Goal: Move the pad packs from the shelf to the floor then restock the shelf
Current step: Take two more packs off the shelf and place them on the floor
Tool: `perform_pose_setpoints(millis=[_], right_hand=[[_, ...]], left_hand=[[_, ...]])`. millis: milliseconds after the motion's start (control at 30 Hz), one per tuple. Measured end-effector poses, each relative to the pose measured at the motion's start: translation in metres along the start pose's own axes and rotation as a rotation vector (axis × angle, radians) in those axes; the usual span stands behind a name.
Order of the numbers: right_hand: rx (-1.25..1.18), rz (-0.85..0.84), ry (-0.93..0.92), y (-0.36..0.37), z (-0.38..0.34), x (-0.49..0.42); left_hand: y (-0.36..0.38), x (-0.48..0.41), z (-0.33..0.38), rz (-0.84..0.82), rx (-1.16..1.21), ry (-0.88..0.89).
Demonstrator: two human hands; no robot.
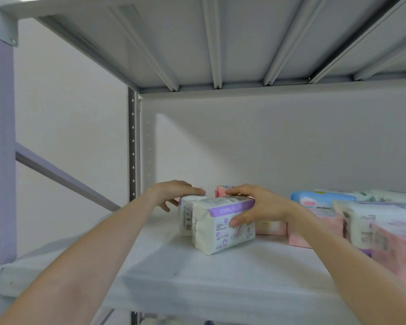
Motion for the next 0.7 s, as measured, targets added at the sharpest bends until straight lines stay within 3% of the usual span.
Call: perform_pose_setpoints(millis=[167,300,533,700], right_hand=[[0.039,-0.007,0.015,-0.006,-0.007,0.012],[-0.068,-0.017,0.023,-0.011,-0.017,0.031],[-0.156,-0.069,0.112,-0.020,-0.020,0.078],[-0.143,-0.023,0.188,-0.034,-0.020,0.105]], left_hand=[[0.004,-0.006,-0.001,-0.099,0.126,-0.001],[0.007,-0.001,0.005,-0.196,0.205,0.022],[0.003,0.021,0.015,-0.129,-0.079,0.001],[-0.001,0.040,0.016,-0.097,-0.121,-0.015]])
Point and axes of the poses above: each hand's wrist, its own x-axis away from the middle knuckle, its own y-axis out of the palm, z = x × y, the point moved 10 cm from there along -x, towards the middle knuckle, and after that the axes turned 7 degrees about -y, right-handed, at the moved point
